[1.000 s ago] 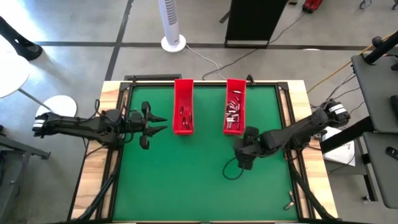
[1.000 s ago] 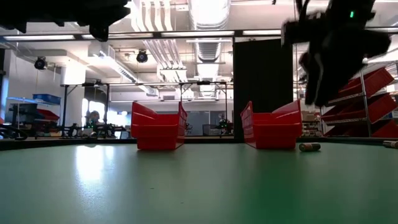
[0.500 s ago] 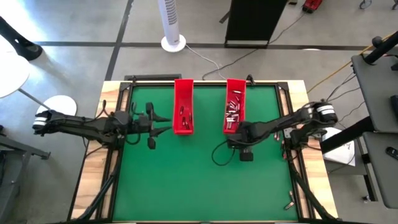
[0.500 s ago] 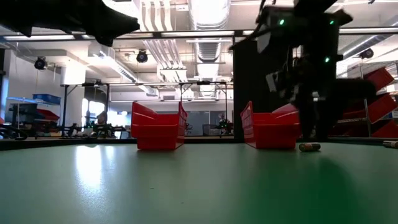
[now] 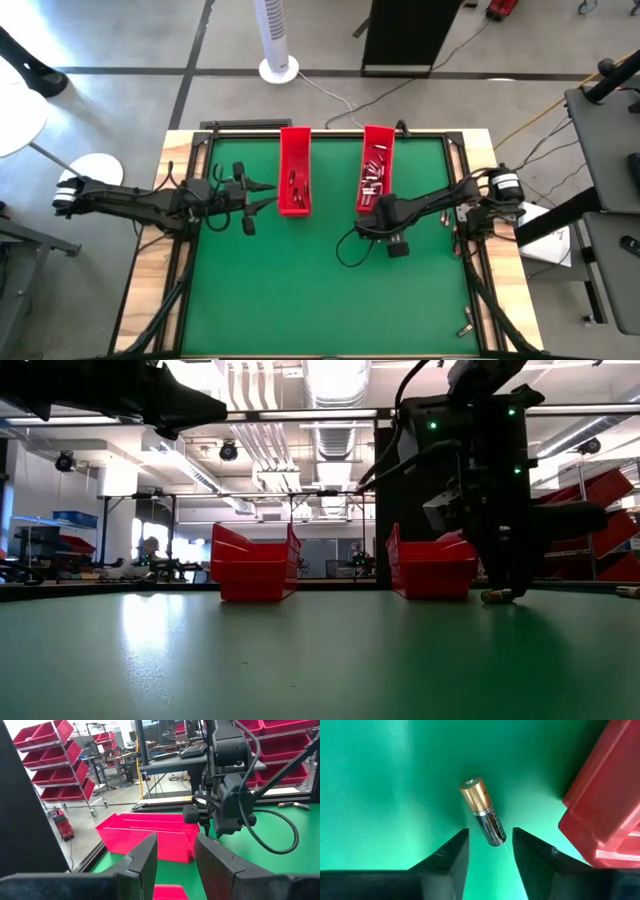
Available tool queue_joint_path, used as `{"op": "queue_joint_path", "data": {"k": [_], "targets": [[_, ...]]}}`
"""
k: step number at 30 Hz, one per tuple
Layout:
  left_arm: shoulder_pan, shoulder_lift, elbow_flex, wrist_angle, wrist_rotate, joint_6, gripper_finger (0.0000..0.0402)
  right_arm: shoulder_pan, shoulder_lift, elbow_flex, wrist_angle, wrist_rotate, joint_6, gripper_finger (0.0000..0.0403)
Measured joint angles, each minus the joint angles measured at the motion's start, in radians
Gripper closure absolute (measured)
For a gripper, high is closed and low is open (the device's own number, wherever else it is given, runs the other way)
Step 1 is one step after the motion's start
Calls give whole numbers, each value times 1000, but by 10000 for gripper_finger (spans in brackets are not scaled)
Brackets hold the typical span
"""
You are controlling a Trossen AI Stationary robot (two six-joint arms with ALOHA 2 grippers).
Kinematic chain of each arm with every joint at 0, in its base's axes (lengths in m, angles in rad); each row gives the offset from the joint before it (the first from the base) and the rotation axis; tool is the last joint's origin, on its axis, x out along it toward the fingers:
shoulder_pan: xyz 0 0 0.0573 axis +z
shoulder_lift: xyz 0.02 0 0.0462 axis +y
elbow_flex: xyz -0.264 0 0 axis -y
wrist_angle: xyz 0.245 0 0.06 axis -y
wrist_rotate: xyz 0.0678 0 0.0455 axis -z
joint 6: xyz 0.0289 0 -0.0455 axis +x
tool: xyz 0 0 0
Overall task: Sort batteries
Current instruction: Put the black battery into the left red bin
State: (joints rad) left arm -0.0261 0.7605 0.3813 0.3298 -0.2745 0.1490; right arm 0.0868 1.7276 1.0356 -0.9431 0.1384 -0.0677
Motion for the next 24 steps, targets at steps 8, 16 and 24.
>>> {"op": "queue_joint_path", "data": {"k": [8,16,24], "targets": [[0,1,0,0,-5,0,289,12,-30,47,-18,-40,81,311],[0,1,0,-1,-5,0,289,84,-123,67,-57,16,235,274],[0,1,0,-1,-5,0,289,146,-261,-118,47,91,784,200]]}}
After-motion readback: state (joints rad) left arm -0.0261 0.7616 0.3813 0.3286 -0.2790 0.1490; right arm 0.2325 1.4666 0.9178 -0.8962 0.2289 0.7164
